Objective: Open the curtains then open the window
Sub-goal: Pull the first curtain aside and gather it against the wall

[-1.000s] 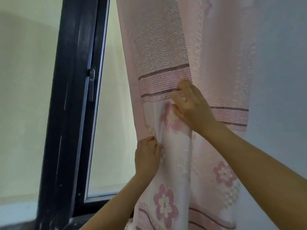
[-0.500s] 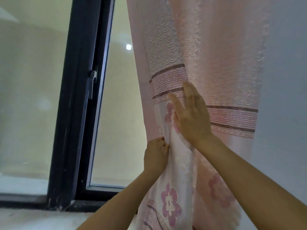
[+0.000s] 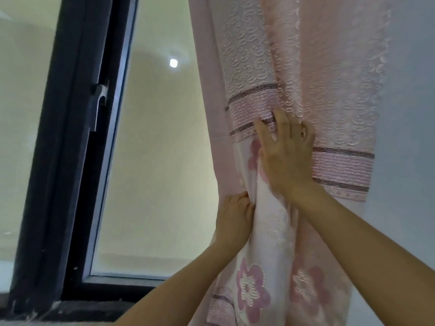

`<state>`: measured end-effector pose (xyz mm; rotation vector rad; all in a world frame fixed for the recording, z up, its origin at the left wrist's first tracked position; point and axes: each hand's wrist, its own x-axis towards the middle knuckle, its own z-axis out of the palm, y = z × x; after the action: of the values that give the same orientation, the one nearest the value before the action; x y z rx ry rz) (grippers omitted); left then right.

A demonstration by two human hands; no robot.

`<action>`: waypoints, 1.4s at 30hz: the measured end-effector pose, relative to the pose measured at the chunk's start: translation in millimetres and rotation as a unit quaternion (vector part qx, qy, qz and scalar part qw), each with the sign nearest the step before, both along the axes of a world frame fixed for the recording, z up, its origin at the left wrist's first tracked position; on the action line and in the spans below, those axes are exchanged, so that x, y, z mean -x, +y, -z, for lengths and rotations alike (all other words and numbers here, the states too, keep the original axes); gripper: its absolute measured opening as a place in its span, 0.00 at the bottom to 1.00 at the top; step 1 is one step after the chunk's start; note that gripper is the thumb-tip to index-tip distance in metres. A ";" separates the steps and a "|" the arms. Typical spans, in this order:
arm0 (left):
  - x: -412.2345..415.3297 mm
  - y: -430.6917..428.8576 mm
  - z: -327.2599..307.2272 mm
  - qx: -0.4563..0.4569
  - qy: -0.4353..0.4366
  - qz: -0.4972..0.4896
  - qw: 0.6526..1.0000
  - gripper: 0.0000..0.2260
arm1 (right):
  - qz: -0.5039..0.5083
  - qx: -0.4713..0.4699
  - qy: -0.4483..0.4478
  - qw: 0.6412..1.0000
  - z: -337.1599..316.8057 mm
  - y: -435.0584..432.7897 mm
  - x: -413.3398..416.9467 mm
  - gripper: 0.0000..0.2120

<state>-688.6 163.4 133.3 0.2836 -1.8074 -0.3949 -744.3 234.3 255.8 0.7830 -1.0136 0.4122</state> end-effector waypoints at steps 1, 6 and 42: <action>10.4 2.3 0.9 0.003 0.005 0.011 1.000 0.21 | 0.012 -0.001 -0.003 1.000 1.5 3.3 11.0 0.20; 53.6 16.3 5.3 0.018 -0.016 0.027 0.999 0.28 | 0.065 -0.011 -0.008 0.998 2.6 21.3 64.5 0.23; 80.2 133.8 -82.2 -0.199 0.171 -0.037 0.964 0.12 | -0.399 -0.105 -0.435 0.800 -33.3 156.3 185.5 0.38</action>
<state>-768.8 297.2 215.5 0.5266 -1.3648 -0.7110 -929.7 390.6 289.1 1.2611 -1.5635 1.5169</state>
